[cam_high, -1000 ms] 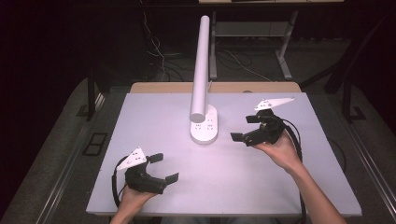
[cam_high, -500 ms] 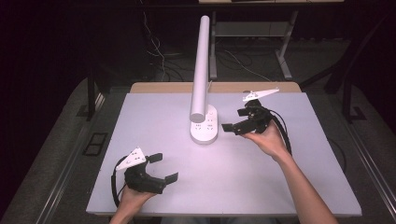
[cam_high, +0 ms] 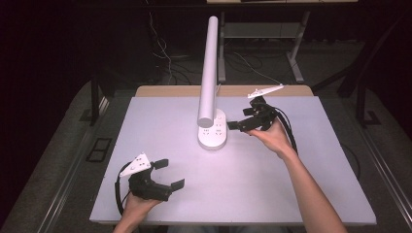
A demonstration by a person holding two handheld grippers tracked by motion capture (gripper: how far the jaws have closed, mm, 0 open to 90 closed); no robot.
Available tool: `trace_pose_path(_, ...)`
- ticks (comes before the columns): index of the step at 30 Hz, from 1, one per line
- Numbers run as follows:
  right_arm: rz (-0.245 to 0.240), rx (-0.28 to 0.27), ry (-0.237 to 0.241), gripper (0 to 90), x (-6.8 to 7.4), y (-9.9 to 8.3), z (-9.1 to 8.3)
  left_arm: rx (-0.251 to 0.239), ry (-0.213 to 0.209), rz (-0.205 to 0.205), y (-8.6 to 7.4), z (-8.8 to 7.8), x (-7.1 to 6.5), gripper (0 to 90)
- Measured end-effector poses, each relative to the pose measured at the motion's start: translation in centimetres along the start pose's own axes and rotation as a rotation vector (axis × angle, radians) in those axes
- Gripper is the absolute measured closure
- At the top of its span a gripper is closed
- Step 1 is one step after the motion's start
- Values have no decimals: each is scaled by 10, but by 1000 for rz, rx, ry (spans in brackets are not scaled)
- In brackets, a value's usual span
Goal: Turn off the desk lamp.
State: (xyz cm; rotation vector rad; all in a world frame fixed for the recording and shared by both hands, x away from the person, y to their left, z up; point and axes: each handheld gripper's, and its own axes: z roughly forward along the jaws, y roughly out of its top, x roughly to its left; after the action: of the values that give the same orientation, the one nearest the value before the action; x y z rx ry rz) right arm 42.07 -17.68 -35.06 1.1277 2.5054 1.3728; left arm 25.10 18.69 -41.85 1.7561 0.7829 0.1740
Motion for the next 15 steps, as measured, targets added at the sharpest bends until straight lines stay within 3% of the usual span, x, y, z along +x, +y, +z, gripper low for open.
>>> trace_pose_path(15,31,19,-11,9,-18,14,27,-2,-3,-5,0,0,1,0)
